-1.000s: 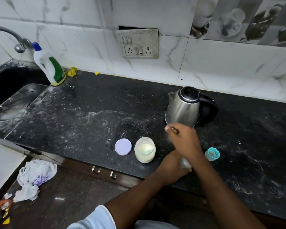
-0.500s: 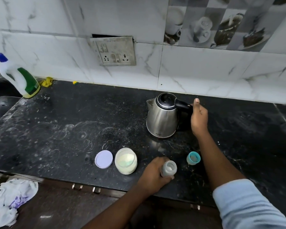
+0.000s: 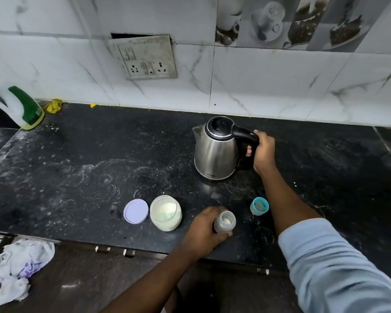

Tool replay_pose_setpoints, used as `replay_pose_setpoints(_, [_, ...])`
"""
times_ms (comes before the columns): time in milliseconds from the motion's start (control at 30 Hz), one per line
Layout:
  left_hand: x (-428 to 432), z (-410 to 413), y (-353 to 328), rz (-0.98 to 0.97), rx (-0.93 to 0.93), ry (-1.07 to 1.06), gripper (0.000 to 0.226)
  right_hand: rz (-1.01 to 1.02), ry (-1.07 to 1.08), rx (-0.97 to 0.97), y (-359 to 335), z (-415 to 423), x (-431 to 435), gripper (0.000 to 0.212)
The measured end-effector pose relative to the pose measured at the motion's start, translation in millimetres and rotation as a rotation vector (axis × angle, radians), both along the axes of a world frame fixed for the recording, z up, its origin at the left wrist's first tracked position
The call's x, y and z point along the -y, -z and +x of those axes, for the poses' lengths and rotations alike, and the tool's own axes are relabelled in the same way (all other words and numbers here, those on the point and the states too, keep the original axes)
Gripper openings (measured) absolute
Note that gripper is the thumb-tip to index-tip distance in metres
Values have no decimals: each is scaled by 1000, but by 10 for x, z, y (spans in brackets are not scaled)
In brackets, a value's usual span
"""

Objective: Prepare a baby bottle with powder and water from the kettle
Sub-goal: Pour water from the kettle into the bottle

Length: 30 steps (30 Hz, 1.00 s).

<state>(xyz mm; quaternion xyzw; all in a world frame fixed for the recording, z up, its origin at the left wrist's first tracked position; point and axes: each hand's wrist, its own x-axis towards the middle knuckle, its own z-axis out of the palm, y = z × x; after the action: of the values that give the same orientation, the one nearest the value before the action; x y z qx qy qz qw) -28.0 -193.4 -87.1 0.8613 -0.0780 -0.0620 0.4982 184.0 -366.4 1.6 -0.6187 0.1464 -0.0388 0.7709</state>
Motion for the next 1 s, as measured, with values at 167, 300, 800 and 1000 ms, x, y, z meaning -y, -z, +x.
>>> replay_pose_setpoints(167, [18, 9, 4, 14, -4, -11, 59, 27, 85, 9, -17, -6, -42, 25])
replay_pose_setpoints(300, [26, 12, -39, 27, -19, -15, 55, 32, 129, 65, -302, -53, 59, 26])
replay_pose_setpoints(800, [107, -67, -280, -115, 52, -143, 56, -395, 107, 274, -1422, -1065, 897, 46])
replay_pose_setpoints(1000, [83, -42, -355, -184, 31, -168, 58, -664, 19, 292, -1573, -1392, 1010, 55])
